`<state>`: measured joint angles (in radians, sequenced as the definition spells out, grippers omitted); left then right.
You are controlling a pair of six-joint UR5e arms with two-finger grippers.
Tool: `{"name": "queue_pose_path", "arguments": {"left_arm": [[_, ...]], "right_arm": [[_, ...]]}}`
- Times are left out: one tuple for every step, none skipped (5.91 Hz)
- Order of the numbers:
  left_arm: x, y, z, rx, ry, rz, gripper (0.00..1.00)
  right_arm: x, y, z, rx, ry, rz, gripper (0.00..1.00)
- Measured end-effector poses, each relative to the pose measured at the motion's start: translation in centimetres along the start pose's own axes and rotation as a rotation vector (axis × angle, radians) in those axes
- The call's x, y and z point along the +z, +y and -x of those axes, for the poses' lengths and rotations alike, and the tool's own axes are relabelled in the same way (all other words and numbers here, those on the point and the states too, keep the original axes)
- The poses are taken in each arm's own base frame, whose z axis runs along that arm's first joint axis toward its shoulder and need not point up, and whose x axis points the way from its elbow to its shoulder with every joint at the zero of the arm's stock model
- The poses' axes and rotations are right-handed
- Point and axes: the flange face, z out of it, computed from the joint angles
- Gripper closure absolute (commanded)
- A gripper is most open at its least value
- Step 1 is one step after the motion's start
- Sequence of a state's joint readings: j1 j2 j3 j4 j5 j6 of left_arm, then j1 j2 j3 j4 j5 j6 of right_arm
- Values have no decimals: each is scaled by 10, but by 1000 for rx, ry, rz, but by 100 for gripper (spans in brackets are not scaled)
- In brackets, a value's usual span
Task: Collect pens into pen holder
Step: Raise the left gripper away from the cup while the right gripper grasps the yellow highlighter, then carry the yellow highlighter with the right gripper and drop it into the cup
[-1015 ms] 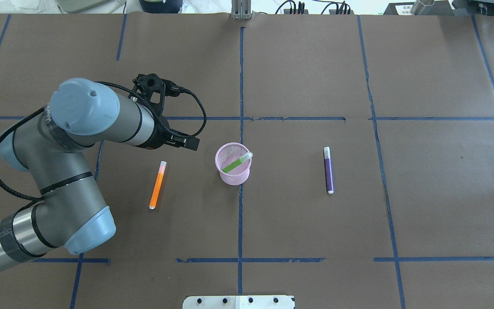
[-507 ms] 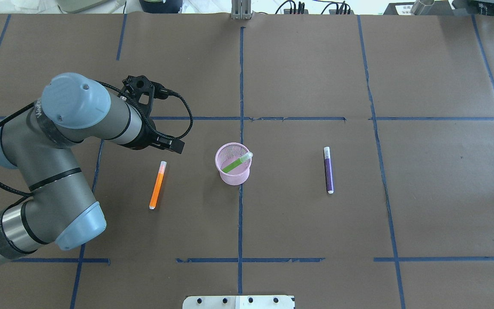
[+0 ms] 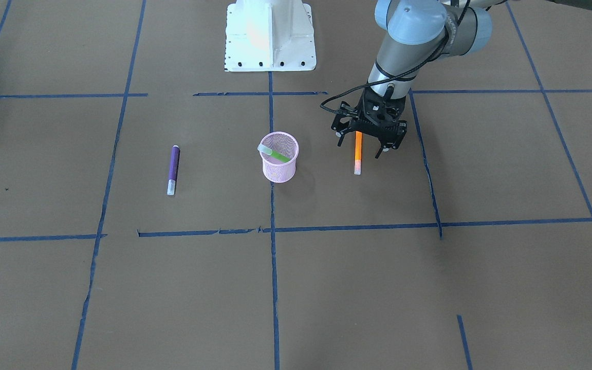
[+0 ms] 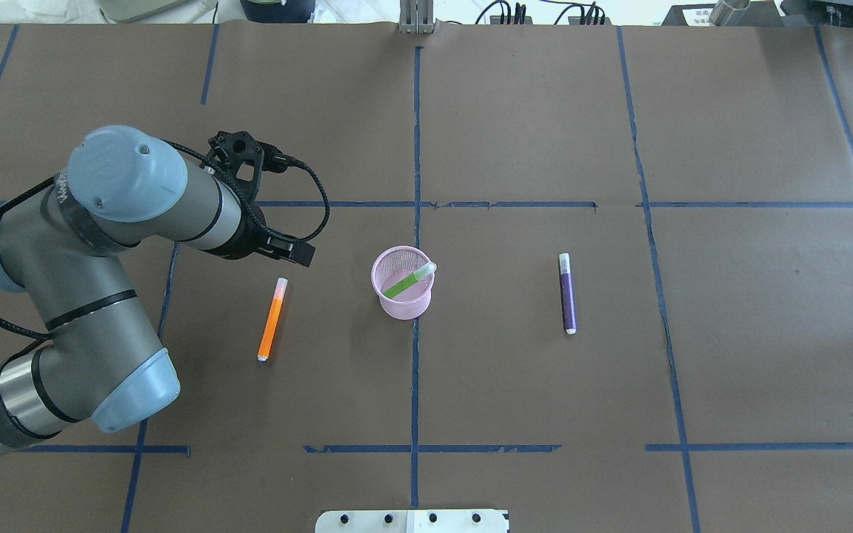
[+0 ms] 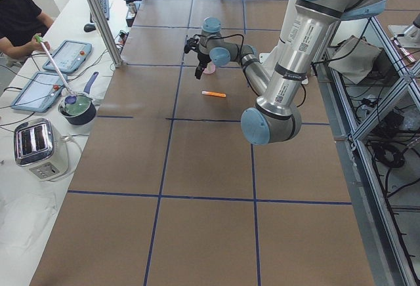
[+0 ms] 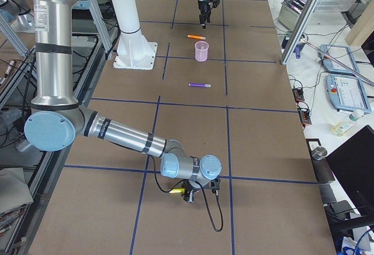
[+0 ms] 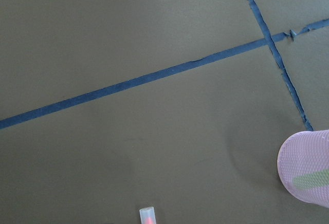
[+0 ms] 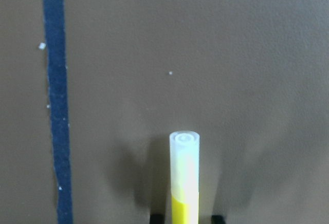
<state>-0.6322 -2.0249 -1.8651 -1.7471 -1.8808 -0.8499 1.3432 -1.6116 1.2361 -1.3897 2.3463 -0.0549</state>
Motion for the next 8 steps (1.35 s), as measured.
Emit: {"name": "queue_pose_path", "arguments": {"left_arm": [[-2, 0, 0, 1, 3, -2, 9], [-4, 0, -1, 2, 6, -5, 9], [-7, 3, 1, 3, 8, -8, 9], [-13, 8, 5, 4, 12, -11, 9], [-16, 10, 6, 5, 15, -14, 9], [-19, 11, 7, 6, 17, -17, 9], [-21, 11, 8, 5, 17, -21, 9], [-23, 10, 10, 2, 15, -24, 9]], "right_arm": [[-2, -1, 3, -10, -1, -8, 100], [-7, -6, 10, -37, -3, -30, 100], [-9, -12, 26, -82, 9, -39, 100], [-19, -23, 60, -136, 20, -42, 100], [-55, -32, 105, -164, 21, -59, 100], [-115, -30, 168, -181, 21, -95, 100], [-175, -15, 229, -147, 12, -158, 100], [-220, 3, 288, -99, -20, -244, 100]]}}
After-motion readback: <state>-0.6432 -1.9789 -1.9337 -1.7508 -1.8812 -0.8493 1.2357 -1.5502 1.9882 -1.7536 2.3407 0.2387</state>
